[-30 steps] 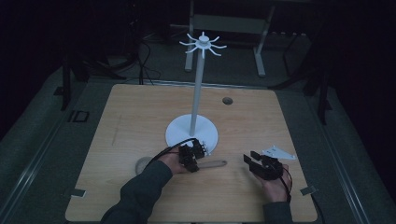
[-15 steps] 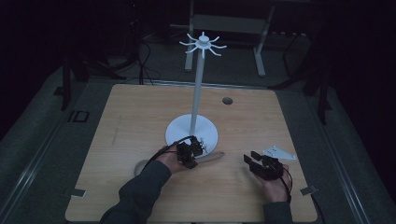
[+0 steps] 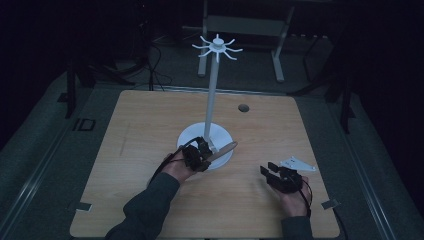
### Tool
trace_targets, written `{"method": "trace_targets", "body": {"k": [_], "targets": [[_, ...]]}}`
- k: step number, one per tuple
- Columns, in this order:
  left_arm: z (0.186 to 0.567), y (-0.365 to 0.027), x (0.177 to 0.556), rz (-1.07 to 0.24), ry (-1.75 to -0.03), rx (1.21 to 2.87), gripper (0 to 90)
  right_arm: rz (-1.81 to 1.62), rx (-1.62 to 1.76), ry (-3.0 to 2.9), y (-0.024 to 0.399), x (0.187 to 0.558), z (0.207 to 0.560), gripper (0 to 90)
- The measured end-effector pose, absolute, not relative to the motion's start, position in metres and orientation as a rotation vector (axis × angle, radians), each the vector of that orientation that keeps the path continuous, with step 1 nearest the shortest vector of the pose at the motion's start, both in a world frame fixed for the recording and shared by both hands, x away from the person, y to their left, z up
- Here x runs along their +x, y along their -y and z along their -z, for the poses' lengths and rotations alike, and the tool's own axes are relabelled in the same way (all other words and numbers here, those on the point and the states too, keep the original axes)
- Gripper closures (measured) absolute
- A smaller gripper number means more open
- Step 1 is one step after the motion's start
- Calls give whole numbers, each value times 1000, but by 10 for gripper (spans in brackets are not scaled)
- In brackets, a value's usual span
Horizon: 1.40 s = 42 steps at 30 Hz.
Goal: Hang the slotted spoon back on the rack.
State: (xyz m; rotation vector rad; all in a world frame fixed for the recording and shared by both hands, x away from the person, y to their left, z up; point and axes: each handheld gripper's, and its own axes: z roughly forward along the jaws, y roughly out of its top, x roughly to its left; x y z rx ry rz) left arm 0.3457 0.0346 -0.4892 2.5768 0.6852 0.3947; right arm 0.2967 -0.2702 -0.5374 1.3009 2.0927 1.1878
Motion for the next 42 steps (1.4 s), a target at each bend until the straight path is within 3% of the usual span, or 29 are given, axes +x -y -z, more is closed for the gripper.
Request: {"method": "trace_targets", "body": {"k": [19, 42], "targets": [[460, -43, 338, -614, -828, 2346, 752, -1187, 1300, -2087, 270, 297, 537, 598], [435, -49, 326, -738, -925, 2125, 752, -1187, 1308, -2078, 270, 297, 538, 595]]}}
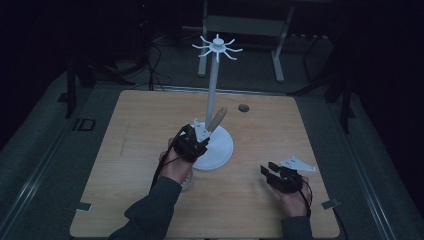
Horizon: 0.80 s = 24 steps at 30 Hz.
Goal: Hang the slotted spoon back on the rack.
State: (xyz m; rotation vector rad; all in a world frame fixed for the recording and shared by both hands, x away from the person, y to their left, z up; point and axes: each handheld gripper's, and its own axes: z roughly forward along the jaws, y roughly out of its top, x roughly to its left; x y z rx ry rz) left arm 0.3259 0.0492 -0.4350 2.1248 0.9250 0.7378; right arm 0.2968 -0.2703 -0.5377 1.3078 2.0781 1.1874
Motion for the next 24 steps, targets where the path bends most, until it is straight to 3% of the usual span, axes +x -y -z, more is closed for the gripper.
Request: {"method": "trace_targets", "body": {"k": [24], "targets": [[418, -51, 317, -826, -933, 1926, 753, -1190, 1309, -2080, 271, 297, 539, 593]]}}
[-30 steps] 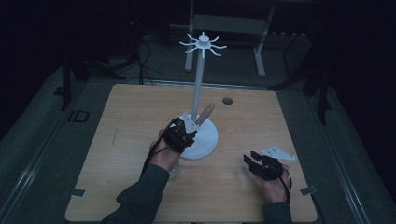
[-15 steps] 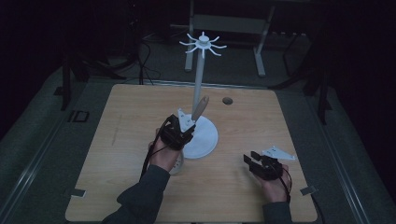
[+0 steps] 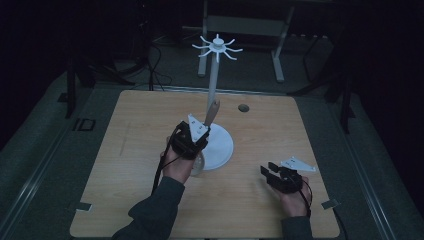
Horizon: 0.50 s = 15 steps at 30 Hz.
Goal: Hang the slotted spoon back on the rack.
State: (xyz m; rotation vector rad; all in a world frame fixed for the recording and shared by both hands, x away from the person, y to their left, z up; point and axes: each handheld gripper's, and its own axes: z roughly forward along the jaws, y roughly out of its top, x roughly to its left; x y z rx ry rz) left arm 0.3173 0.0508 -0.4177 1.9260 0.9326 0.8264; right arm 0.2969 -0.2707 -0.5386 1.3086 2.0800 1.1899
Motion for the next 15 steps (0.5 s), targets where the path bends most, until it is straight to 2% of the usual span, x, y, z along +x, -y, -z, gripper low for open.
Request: {"method": "trace_targets", "body": {"k": [15], "targets": [[403, -49, 316, -861, -941, 1863, 753, -1192, 1313, -2075, 272, 297, 538, 592]]}}
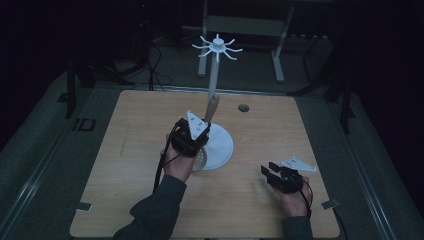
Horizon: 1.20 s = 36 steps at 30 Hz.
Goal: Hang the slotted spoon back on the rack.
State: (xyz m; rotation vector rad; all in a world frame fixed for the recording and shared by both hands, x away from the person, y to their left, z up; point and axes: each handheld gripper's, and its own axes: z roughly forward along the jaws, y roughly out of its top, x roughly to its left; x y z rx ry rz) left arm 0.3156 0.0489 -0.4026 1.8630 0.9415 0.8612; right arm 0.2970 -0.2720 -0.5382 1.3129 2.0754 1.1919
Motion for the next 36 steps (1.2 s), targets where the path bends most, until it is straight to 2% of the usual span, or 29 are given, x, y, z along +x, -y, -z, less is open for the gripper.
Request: {"method": "trace_targets", "body": {"k": [24, 36], "targets": [[389, -44, 312, -870, -992, 1782, 752, -1202, 1342, -2029, 274, 297, 538, 546], [376, -39, 311, -891, -1001, 1744, 752, -1211, 1344, -2013, 273, 297, 537, 561]]}}
